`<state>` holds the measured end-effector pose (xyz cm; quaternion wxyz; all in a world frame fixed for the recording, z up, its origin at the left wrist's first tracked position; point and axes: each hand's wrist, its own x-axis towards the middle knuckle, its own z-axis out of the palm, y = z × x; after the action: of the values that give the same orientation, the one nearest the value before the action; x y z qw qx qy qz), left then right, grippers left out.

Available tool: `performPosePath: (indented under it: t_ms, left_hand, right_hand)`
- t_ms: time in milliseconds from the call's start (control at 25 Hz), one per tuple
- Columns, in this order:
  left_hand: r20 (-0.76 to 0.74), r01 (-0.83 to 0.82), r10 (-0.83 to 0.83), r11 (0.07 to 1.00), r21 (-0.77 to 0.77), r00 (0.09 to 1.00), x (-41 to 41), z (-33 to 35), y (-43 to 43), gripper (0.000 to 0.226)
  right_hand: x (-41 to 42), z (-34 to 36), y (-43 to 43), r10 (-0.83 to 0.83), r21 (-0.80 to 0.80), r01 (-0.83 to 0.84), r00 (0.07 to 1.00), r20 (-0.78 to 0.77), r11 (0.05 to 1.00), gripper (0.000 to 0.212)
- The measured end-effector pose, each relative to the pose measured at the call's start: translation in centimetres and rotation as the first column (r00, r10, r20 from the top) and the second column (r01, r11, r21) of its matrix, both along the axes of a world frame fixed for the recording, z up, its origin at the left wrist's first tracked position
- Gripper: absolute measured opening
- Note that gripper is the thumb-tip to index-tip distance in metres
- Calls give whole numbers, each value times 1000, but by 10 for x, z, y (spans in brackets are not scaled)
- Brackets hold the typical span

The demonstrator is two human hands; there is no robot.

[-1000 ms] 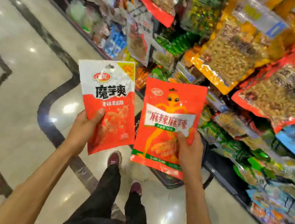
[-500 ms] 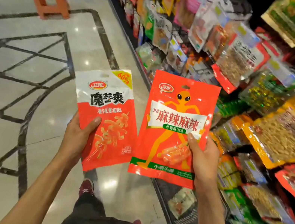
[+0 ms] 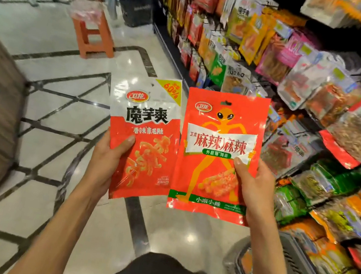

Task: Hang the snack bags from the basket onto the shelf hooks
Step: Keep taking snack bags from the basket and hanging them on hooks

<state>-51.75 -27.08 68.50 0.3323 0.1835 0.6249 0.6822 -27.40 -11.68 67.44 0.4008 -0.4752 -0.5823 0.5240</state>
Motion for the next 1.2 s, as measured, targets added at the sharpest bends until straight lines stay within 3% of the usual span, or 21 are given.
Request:
performPosePath:
  t_ms: [400,600,1200]
  left_hand:
    - [18,44,-44,999,-20,999,-130,6,73,28]
    - [-2,11,-11,1000,-28,1000,-196,7,148,14]
    - [-74,40,-44,998,-48,996,-387,10,365,10]
  right_hand:
    - [-117,20,59,-74,2,74,997,-22,997,8]
    - [-174,33,138,-105,31,108,992,-76,994,11]
    - [-351,40,335,-153,67,153,988,-2,986,12]
